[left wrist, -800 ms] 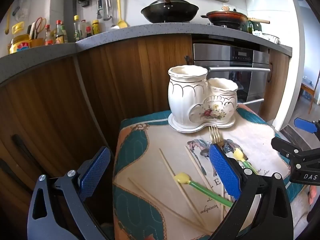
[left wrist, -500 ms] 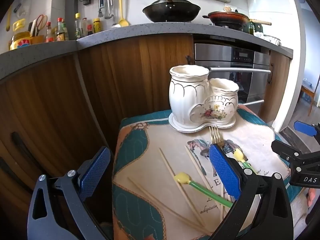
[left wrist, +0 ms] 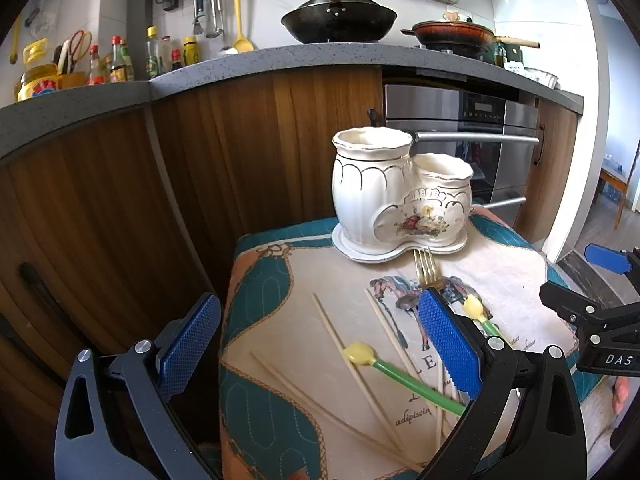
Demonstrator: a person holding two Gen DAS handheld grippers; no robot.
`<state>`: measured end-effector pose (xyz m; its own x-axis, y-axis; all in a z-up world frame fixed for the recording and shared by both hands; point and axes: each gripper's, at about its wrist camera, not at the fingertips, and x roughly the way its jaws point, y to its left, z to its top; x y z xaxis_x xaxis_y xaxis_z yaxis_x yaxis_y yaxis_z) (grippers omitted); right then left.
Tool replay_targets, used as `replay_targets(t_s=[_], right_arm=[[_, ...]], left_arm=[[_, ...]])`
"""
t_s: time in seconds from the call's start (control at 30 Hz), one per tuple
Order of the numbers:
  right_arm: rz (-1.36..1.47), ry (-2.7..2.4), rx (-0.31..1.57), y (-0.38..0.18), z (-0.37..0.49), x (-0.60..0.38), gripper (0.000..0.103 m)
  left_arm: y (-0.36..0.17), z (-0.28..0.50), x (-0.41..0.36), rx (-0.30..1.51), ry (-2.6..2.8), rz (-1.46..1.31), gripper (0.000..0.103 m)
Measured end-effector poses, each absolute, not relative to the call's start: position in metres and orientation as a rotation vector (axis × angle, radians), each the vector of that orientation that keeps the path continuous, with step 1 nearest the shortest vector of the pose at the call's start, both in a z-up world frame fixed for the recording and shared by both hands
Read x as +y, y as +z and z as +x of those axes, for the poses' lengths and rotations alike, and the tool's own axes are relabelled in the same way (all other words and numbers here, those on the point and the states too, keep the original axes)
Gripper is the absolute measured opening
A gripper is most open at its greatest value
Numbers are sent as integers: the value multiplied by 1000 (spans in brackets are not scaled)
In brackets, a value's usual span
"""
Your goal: Organize utensils
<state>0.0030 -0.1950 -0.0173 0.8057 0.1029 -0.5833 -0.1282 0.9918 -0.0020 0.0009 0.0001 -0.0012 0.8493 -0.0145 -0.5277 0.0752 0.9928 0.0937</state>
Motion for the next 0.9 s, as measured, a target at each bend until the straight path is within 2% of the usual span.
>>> replay_targets(t_s=[0.9], right_arm=[[-48, 136, 639, -21, 7, -195, 98]], left_arm=[[-2, 3, -2, 564, -50, 121, 98]])
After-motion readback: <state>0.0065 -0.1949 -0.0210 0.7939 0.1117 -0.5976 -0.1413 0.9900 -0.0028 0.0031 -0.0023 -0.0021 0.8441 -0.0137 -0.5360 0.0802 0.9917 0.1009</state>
